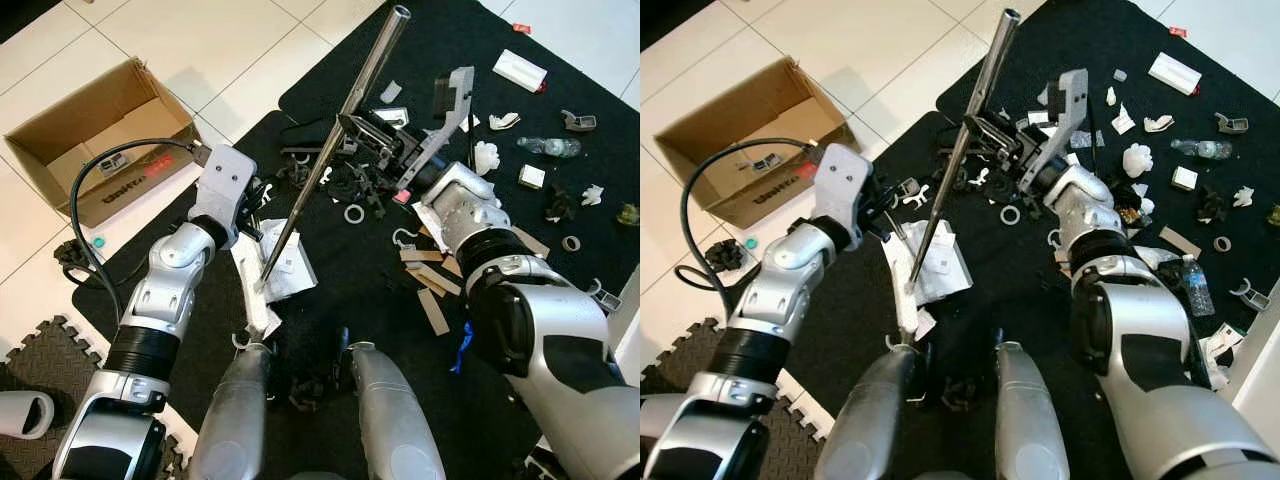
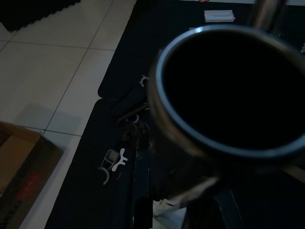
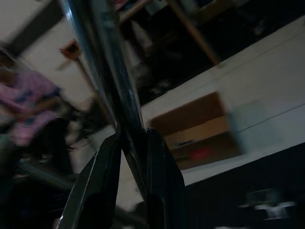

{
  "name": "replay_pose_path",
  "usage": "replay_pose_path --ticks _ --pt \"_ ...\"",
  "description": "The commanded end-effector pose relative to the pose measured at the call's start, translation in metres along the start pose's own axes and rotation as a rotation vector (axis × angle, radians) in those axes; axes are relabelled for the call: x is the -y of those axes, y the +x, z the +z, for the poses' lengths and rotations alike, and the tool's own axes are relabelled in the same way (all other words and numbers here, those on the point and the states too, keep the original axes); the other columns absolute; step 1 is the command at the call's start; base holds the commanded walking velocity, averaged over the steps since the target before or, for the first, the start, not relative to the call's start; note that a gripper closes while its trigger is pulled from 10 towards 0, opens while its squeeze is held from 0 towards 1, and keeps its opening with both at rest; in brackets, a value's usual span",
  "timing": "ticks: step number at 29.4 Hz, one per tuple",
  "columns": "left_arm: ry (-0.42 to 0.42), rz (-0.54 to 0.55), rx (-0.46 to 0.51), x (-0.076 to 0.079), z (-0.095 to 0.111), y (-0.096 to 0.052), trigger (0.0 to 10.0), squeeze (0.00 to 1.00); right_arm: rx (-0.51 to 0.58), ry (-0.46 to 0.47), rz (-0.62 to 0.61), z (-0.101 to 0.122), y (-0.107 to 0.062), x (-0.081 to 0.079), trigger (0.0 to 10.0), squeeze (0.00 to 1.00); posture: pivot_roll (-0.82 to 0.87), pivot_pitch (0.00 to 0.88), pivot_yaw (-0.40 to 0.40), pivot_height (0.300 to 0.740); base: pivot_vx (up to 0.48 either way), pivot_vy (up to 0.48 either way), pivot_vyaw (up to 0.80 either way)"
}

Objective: Sweep floor

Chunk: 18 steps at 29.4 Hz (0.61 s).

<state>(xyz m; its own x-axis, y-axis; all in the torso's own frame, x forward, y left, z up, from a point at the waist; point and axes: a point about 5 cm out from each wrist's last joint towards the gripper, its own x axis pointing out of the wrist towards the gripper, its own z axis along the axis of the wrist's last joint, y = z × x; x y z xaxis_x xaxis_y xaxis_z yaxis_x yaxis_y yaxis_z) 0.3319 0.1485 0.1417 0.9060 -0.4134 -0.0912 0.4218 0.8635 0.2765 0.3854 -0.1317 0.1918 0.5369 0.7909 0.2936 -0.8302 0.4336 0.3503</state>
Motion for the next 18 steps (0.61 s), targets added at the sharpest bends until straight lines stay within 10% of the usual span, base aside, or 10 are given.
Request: replay_pose_path --ticks 1,18 --pt "-0.041 -0.010 -0.175 0.010 -0.041 -0.009 10.0 0.00 -0.014 0.147 0.104 -0.012 -0.007 -0.004 10.0 0.00 0.13 0.341 -0.055 0.740 0.000 0.000 0.00" --pt "-0.045 -0.014 -0.169 0.009 -0.040 -0.008 10.0 0.00 -0.303 -0.180 0.200 -0.033 -0.012 -0.011 10.0 0.00 0.13 0.327 -0.054 0.740 0.000 0.000 0.00"
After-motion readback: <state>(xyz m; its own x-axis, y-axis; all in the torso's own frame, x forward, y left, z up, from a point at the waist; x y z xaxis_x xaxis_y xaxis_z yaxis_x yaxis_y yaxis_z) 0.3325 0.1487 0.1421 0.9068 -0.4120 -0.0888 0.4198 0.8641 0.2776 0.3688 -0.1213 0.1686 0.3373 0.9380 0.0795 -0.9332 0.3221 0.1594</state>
